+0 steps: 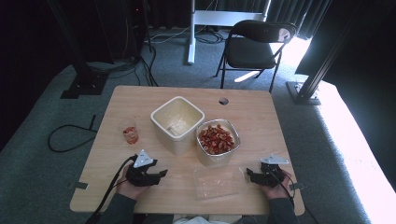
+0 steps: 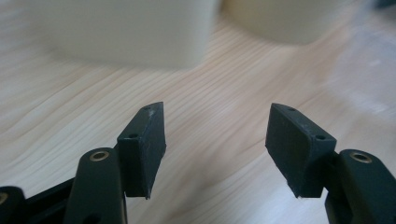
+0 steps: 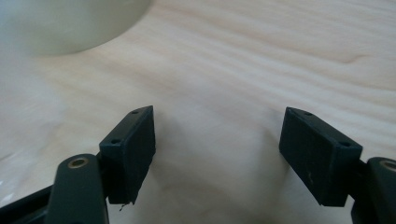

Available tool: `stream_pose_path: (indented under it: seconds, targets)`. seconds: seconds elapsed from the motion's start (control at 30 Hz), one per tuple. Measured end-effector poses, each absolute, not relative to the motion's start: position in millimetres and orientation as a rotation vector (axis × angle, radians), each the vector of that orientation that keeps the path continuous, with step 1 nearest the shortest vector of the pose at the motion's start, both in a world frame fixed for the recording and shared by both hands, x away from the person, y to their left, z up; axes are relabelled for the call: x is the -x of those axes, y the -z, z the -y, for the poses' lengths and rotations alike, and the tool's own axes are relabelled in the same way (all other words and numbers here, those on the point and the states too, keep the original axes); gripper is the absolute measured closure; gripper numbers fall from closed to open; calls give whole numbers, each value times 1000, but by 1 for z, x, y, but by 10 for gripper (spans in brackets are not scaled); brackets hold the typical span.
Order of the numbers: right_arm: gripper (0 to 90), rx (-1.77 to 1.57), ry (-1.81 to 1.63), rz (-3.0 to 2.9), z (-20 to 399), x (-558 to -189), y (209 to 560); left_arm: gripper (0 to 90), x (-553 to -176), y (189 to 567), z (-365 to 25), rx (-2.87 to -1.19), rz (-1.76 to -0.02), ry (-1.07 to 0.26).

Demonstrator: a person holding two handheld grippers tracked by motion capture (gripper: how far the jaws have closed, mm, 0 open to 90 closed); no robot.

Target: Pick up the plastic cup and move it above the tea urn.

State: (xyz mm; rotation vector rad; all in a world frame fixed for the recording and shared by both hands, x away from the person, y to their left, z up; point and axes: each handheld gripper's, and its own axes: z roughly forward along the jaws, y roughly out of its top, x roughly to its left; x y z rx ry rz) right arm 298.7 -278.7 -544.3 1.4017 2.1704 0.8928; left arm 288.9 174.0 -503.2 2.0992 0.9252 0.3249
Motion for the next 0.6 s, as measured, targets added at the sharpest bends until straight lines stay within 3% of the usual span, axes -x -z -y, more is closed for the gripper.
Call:
stream_pose_path:
  seconds: [0.27, 0.47, 0.6]
  targets:
    - [255, -1241, -876, -2248, 240, -277, 542, 375, -280, 495, -129, -2072, -801, -191]
    - [255, -1104, -881, -2305, 212, -275, 542, 367, -280, 495, -110, -2142, -782, -229]
    - [259, -1131, -869, -2280, 216, -276, 542, 478, -288, 503, -110, -2168, -865, -252]
